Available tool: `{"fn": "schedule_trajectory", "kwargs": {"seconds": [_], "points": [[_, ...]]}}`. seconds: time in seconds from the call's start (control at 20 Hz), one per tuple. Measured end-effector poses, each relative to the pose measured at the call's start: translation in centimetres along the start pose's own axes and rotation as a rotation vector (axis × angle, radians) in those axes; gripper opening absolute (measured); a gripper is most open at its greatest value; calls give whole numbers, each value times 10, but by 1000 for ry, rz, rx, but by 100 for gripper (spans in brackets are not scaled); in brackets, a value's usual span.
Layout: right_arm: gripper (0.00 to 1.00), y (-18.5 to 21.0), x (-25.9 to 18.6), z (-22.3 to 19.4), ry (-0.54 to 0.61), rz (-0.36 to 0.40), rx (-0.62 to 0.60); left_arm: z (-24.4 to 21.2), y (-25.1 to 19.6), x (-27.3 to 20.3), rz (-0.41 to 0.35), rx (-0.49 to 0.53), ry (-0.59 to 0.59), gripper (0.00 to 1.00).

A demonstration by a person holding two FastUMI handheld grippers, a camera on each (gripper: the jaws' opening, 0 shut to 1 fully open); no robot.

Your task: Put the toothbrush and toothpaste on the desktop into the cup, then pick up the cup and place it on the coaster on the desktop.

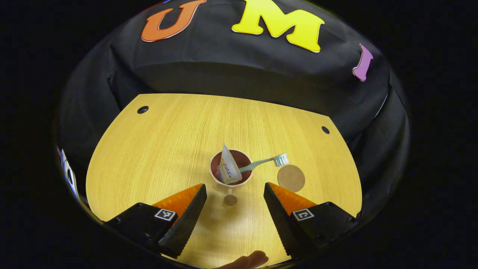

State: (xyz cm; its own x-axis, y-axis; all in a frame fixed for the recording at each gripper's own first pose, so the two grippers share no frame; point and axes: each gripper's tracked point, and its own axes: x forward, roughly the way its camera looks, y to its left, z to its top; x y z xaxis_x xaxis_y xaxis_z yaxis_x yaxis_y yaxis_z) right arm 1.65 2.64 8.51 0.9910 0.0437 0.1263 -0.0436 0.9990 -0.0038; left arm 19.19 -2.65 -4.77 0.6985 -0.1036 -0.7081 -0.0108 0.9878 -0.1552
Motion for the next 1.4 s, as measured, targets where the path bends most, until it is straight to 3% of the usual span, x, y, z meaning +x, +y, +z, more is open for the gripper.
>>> {"fn": "schedule_trajectory", "kwargs": {"seconds": [0.3,0.35,0.5,0.85,1.0,1.05,1.1,1.15,1.4], "points": [[93,-10,11,-30,63,-2,28,-16,9,43,51,-4,134,95],[93,-10,14,-36,74,0,36,-20,11,48,60,-11,153,100],[93,-13,22,-48,100,-7,46,-28,13,59,71,-19,202,89],[93,-17,25,-64,144,-3,70,-31,15,62,57,-2,227,80],[93,-14,25,-65,143,1,68,-40,14,64,41,-22,257,66],[93,-12,24,-65,142,7,68,-46,15,66,39,-36,272,67],[93,-9,24,-65,141,12,67,-48,18,69,42,-45,276,49],[93,-6,24,-65,141,15,61,-49,18,71,42,-51,274,43],[93,0,21,-67,133,26,38,-45,27,74,65,33,215,29]]}}
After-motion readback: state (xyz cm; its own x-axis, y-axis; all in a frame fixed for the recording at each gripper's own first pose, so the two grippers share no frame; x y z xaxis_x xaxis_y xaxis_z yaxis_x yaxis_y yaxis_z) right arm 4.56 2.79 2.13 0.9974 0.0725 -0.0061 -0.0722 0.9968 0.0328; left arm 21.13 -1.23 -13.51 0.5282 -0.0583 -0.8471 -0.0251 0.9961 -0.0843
